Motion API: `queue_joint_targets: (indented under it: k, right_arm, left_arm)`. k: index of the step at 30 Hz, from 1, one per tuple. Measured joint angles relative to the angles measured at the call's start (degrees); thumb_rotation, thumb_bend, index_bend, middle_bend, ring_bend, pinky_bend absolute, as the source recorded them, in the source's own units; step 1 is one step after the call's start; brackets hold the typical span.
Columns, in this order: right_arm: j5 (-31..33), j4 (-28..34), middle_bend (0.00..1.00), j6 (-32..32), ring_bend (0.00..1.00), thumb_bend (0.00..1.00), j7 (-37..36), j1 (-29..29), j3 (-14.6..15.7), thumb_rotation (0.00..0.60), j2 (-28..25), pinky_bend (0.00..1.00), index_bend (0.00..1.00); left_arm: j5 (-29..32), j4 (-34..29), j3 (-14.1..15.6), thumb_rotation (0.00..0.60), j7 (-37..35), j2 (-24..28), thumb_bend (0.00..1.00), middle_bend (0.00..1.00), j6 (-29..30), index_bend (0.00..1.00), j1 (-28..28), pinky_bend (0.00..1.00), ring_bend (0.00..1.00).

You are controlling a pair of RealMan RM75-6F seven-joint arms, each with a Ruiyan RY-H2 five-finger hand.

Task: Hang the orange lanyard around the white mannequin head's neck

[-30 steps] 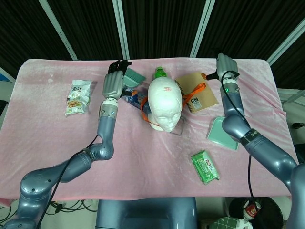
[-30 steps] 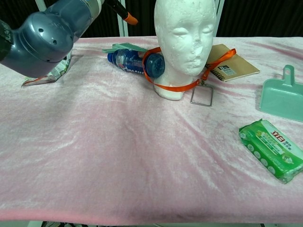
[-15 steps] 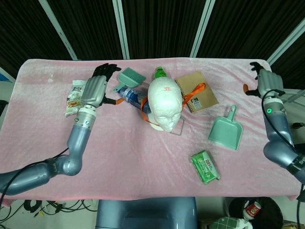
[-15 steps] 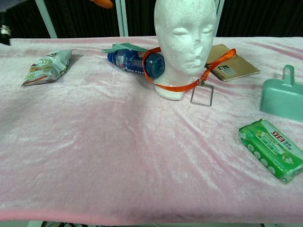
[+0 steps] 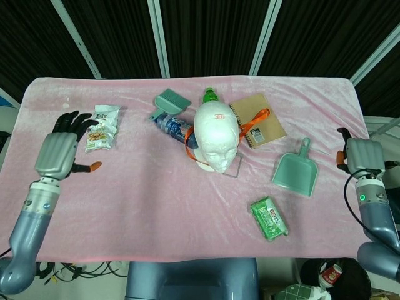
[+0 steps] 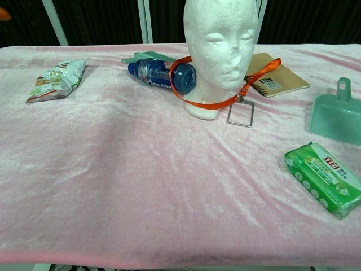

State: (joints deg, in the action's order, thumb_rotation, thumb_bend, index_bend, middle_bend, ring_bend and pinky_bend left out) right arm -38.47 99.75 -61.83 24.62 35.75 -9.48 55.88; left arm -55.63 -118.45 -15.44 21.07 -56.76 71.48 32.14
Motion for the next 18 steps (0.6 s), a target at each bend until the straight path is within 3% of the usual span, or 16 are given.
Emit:
queue_joint_targets:
  k: [5, 12, 18]
  right_arm:
    - [-3.4, 6.7, 0.92, -3.1, 0.94, 0.71, 0.3, -2.7, 2.2, 0.6, 0.5, 0.84, 0.26]
    - [-7.7, 13.0, 0.97, -4.2, 0.98, 0.77, 3.4, -4.2, 5.7, 0.6, 4.5, 0.88, 0.26]
    - [-6.1, 13.2, 0.98, -2.9, 1.0, 0.78, 6.2, -2.9, 6.4, 0.6, 9.6, 0.89, 0.25]
  left_arm:
    - [-7.9, -2.9, 5.9, 0.6, -2.5, 4.0, 0.09, 0.12, 5.0, 0.22, -8.6, 0.0, 0.0]
    - [-21.5, 0.8, 14.6, 0.6, -7.6, 4.1, 0.09, 0.12, 13.9, 0.22, -18.7, 0.0, 0.0]
    - [-25.2, 7.1, 17.1, 0.6, -13.6, 0.5, 0.09, 0.12, 20.7, 0.22, -24.7, 0.0, 0.0]
